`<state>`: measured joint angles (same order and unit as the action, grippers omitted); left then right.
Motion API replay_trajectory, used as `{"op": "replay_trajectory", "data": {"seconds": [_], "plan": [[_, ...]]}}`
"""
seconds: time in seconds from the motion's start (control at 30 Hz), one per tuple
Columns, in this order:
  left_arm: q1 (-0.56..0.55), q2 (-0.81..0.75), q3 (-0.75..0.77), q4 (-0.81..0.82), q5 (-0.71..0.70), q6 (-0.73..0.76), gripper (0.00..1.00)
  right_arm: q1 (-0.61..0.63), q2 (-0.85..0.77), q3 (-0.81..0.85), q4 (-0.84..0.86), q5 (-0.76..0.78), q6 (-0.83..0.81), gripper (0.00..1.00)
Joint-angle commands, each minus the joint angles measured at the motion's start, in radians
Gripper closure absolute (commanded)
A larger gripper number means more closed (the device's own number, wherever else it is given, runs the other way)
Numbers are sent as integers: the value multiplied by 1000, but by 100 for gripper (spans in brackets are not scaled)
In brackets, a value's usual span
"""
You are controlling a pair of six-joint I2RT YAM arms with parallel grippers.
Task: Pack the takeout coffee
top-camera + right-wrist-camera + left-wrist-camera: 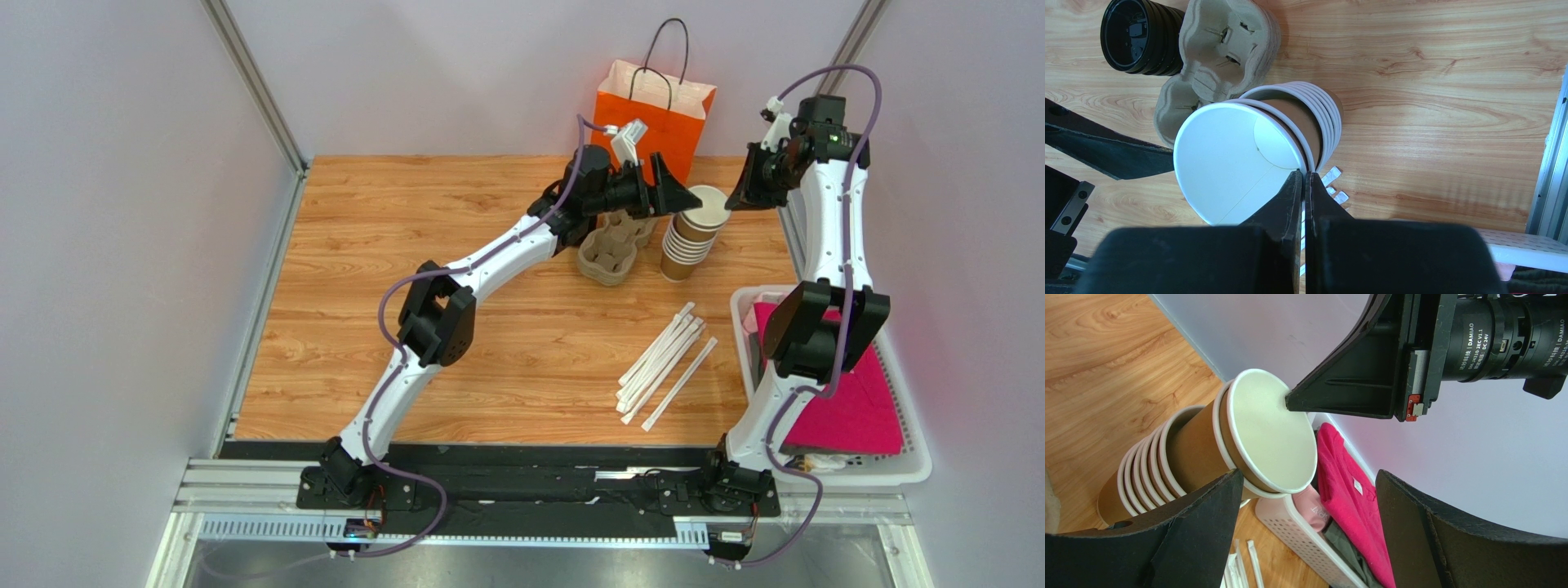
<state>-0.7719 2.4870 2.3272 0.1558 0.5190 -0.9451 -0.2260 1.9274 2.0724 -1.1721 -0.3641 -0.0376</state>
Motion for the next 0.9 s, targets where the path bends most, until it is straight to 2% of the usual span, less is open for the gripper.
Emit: {"op": "replay_trajectory", "data": {"seconds": [0.0,0.47,0.87], "plan": [[-10,-23,-2,44,15,-3,12,-1,-25,8,22,-9,18,100],[-20,4,11,57,21,-23,13,-1,-22,8,22,-70,16,100],[-20,16,-15,10,-10,-3,13,-19,-18,25,25,-182,30,100]]}}
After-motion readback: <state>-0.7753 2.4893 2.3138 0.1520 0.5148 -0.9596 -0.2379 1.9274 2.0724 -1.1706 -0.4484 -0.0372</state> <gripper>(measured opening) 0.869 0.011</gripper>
